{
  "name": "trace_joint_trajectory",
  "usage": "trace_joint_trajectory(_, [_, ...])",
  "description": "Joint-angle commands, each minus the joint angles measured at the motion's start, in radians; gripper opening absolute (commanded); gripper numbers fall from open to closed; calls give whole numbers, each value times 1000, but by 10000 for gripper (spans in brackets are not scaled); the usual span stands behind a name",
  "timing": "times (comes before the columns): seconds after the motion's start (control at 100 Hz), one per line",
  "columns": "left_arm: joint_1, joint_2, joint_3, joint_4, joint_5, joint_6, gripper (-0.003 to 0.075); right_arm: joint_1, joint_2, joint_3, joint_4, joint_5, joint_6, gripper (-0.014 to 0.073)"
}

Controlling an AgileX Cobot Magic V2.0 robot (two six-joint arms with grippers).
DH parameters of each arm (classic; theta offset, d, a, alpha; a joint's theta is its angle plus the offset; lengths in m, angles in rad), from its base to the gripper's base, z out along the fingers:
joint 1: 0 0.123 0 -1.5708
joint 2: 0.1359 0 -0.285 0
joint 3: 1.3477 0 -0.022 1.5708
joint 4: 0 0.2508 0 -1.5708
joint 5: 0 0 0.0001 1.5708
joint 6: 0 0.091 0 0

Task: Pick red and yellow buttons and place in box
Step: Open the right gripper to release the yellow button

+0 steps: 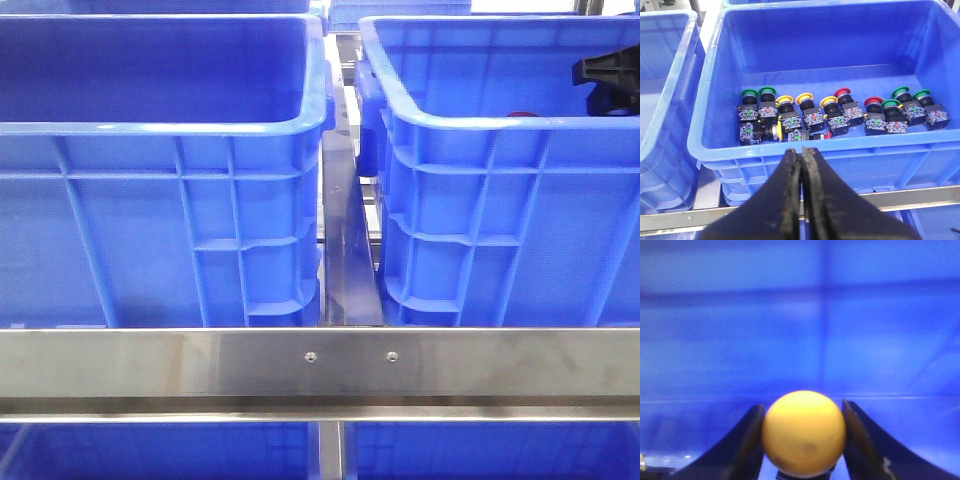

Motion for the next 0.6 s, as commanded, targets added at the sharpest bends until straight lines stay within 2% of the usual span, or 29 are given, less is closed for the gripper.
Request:
trace_joint_trajectory(0.0, [2,13,-23,17,-74,-1,-19,-6,-54,-37,85,41,-11,181])
trace_joint_trajectory(0.49, [2,13,-23,17,-74,-1,-19,-5,-4,-27,86,37,-11,190])
trace_joint_trajectory(0.59, [2,13,-23,17,-75,-1,-19,-5,-4,-27,86,34,-11,237])
